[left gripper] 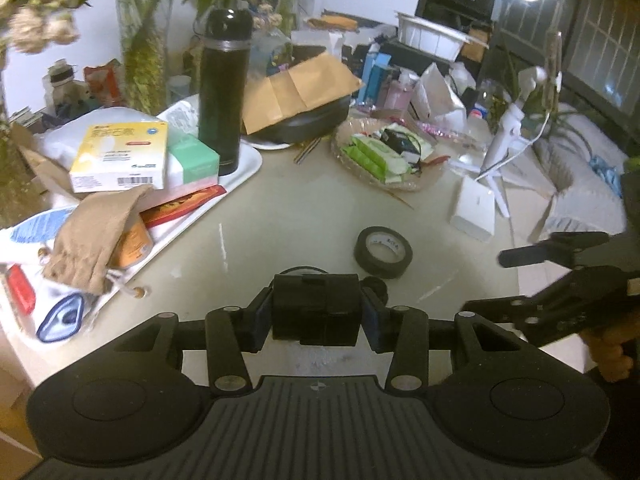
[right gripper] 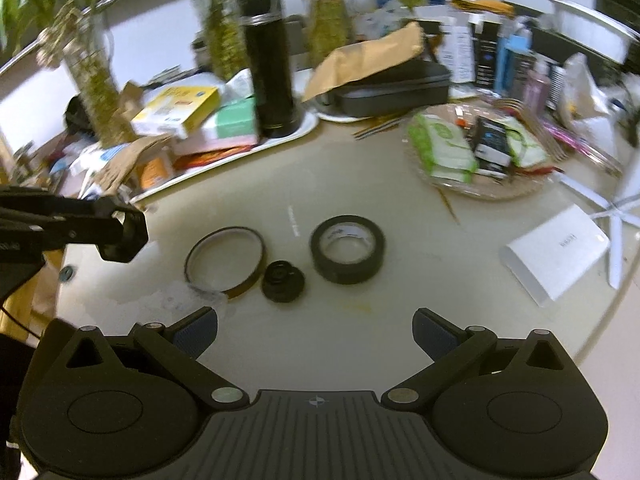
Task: Organize rigid objects
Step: 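Lift the black block with the left tool while the right tool grasps the small black knob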
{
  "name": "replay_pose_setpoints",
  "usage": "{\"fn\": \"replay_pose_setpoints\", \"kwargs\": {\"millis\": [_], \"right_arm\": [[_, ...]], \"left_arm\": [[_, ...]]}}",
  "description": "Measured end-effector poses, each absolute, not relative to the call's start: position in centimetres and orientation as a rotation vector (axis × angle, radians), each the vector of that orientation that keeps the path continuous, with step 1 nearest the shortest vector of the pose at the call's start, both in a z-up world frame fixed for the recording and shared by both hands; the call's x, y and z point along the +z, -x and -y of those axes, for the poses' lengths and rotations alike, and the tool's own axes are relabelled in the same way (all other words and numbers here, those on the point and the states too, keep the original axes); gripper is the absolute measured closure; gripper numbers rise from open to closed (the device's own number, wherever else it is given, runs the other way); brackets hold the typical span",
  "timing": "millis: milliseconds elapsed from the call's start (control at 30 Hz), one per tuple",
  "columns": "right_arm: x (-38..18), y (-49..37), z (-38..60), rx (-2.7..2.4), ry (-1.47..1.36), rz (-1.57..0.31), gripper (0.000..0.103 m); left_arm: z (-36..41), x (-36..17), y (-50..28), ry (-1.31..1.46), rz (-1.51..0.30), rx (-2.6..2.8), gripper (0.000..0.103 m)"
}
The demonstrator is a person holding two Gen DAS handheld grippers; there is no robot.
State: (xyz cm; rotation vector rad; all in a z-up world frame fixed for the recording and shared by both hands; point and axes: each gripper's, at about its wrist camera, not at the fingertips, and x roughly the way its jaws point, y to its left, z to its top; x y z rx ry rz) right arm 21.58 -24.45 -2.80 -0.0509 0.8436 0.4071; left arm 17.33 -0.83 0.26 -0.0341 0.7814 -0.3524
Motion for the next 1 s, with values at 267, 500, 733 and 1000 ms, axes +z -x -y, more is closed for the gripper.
{"fn": "replay_pose_setpoints", "kwargs": {"millis": [267,500,733,1000], "right_arm": [[-3.5,-23.1,22.6,0.508,0.089,-0.872,0.006],[-4.6,-25.0,21.1,0.55,0.151,-0.898,0.023],[-6.3,-27.5,19.2,0.587,0.189,-0.943,0.041],[-8.5,-30.4,18.0,0.556,0.215,-1.006,0.065]], "left_arm": [[-0.4,-1.1,-16.0,0.053,-0.772,-0.279,0.059],[-1.9,-1.4,-15.6,0.073,-0.753,-0.257,0.059],[-2.3,-1.8,-15.4,0.071,-0.759,-0.252,0.059],[-2.6,-1.9,-15.4,0.086,-0.76,-0.258,0.059]]}}
